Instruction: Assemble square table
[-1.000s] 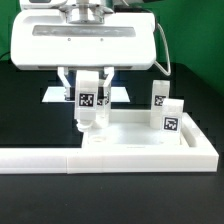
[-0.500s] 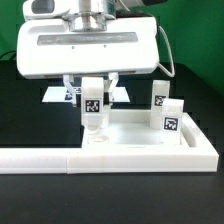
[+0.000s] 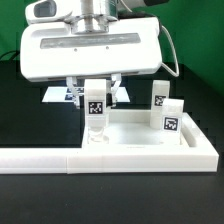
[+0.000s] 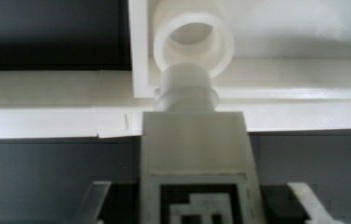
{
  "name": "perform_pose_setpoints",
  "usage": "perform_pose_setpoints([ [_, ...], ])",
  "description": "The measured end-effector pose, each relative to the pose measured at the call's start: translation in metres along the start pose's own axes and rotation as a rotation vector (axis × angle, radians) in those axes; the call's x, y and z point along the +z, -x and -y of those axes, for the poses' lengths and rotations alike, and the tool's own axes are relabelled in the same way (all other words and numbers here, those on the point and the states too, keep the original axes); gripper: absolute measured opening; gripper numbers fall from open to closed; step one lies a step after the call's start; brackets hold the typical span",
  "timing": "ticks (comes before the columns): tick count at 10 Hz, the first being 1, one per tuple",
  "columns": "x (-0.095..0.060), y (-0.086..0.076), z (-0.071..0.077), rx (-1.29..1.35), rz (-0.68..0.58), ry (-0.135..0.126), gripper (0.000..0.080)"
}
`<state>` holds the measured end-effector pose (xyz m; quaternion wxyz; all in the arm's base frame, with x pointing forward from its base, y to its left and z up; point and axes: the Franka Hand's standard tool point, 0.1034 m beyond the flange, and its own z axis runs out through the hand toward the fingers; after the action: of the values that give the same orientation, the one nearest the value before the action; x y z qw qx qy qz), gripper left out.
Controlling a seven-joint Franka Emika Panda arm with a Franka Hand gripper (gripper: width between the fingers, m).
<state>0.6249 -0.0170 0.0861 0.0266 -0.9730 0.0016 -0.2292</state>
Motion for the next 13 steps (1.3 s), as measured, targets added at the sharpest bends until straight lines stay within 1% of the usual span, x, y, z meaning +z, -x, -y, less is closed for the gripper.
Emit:
perform_pose_setpoints([
  [2, 0.003, 0.007, 0.008, -0.006, -0.011, 0.007, 0.0287],
  [4, 0.008, 0.012, 0.006, -0.003, -0.005, 0.010, 0.0287],
  [8, 0.011, 0.016, 0.004, -0.001, -0.002, 0.015, 0.0287],
  [10, 0.017, 0.020, 0.005, -0.004, -0.011, 0.023, 0.0287],
  [13, 0.020, 0.020, 0.006, -0.013, -0.054, 0.047, 0.0287],
])
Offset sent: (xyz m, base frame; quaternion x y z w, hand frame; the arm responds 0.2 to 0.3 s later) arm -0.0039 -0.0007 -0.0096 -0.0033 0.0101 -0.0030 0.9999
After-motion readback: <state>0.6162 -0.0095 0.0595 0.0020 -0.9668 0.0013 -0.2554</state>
